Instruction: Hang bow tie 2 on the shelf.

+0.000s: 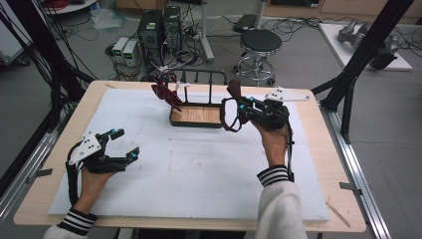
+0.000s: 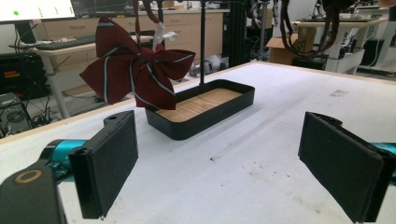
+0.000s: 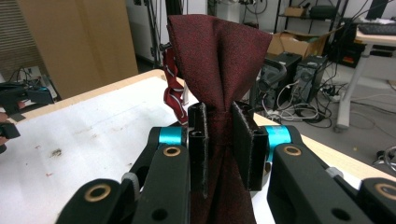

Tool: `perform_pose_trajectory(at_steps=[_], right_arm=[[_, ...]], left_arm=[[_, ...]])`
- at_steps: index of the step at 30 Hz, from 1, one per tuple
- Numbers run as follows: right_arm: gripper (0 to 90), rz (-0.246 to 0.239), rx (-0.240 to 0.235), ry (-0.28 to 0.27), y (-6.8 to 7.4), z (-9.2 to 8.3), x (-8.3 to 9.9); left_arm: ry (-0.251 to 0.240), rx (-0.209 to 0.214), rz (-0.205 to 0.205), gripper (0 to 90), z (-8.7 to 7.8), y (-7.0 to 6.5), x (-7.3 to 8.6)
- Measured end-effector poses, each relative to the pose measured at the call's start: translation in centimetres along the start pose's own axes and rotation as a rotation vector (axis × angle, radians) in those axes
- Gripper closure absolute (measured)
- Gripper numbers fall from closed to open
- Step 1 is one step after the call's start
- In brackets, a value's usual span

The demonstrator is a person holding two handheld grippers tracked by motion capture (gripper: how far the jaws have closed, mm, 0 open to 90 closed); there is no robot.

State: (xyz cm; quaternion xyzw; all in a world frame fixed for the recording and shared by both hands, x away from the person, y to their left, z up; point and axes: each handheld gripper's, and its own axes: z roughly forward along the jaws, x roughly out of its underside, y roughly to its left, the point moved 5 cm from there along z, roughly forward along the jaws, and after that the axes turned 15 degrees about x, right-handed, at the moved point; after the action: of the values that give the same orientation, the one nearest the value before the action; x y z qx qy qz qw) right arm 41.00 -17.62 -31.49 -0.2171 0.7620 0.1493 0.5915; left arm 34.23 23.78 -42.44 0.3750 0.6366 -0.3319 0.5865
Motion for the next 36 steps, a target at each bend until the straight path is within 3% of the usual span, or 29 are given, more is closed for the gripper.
perform_pose_trajectory(at_steps=[17, 36], right_arm=[[77.0, 0.016, -0.014, -0.018, 0.2, 3.2, -1.9], [77.0, 0.033, 0.046, 0.0, -1.1, 6.3, -2.8]], left_arm=[[-0.009, 0.0, -0.004, 12.3, -0.1, 0.0, 0.0], [-0.006, -0.004, -0.003, 12.3, -0.1, 0.2, 0.0]])
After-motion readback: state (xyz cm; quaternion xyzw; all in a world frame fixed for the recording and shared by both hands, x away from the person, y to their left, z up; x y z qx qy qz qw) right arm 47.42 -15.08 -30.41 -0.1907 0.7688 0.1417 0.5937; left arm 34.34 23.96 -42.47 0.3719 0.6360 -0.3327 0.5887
